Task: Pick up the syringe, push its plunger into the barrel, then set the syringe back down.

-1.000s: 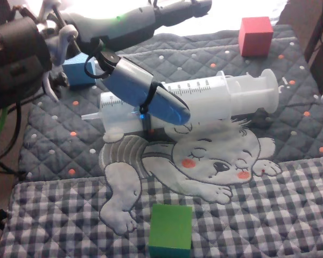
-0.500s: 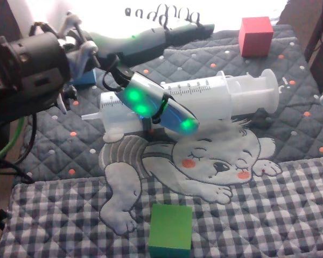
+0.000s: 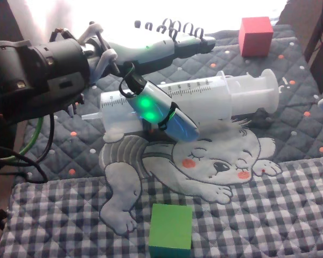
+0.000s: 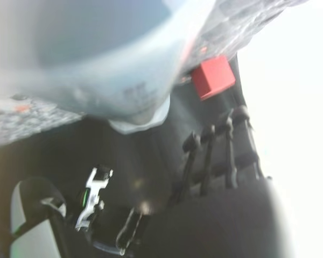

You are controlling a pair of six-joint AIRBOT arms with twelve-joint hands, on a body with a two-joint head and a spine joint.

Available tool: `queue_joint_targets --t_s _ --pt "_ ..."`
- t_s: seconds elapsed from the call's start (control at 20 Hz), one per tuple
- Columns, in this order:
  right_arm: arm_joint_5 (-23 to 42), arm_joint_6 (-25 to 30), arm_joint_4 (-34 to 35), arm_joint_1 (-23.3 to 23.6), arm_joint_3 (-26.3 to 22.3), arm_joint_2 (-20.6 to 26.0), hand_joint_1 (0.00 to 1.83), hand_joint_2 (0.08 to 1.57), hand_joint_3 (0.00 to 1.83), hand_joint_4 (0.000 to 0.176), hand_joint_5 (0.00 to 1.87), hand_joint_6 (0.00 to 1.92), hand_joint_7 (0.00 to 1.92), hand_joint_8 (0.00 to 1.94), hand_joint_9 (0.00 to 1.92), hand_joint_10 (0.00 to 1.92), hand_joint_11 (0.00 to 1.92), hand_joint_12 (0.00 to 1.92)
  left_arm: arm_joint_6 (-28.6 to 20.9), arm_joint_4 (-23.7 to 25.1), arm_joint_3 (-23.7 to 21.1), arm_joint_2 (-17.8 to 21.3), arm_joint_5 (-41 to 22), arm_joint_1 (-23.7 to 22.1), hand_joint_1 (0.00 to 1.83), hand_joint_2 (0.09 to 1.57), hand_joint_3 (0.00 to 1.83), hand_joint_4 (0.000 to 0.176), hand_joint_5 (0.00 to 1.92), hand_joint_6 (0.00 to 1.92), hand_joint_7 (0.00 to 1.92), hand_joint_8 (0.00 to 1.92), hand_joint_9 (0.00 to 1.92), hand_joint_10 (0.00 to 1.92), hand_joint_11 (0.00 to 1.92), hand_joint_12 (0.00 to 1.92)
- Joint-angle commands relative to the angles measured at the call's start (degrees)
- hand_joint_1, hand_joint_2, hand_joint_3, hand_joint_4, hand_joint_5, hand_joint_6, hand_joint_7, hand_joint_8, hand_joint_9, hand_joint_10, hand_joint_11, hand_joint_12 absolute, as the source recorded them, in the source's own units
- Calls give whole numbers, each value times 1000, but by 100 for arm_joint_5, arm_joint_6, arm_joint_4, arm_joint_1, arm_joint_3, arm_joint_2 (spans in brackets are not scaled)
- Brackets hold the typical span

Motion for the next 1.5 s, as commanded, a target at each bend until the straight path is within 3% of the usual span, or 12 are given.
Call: queue_joint_targets --t_s 0.0,0.65,0.75,0.9,1.0,1.1,1.25,1.3,1.35,1.45 --pt "680 23 72 41 30 21 609 659 7 67 0 0 91 7 95 3 77 143 -13 -70 30 -48 -421 -22 534 654 4 0 0 0 0 0 0 0 0 0" --pt "678 26 46 41 29 7 645 675 5 79 20 2 116 7 106 6 78 151 -13 101 323 -349 49 82 456 673 7 0 0 0 0 0 7 2 4 2" --pt "677 39 46 41 28 7 618 676 5 73 19 1 110 4 107 5 81 154 -13 101 362 -390 80 112 469 674 6 0 0 0 0 0 12 4 13 6" --pt "675 46 45 41 28 7 624 667 0 87 24 3 113 4 109 5 77 153 -13 186 386 -449 173 134 557 661 0 0 0 0 0 0 21 6 21 9" --pt "675 48 45 41 28 5 621 690 10 77 29 5 113 3 110 5 84 156 -13 185 406 -475 184 156 599 681 7 0 0 0 0 0 4 0 4 1" --pt "675 52 43 41 28 2 635 668 0 87 33 5 123 6 117 6 92 161 -13 187 426 -493 214 165 606 694 9 0 0 0 0 0 16 6 7 3" --pt "675 52 40 41 28 0 612 674 1 79 47 8 131 7 122 6 98 164 -13 186 427 -493 206 177 827 800 2 0 115 3 194 3 255 7 231 140" --pt "675 52 40 41 28 -2 614 667 0 82 40 4 132 6 123 6 96 164 -13 179 436 -495 201 180 979 917 5 0 233 22 301 15 374 3 213 476" --pt "675 52 40 41 27 -3 617 641 0 84 43 5 132 6 127 7 101 166 -13 176 447 -500 199 180 1117 986 0 0 442 20 533 13 593 28 295 776" --pt "675 53 40 41 27 -4 604 648 0 89 49 6 129 3 126 5 94 165 -13 147 482 -512 199 190 1157 1027 0 0 649 20 761 14 800 38 398 987"
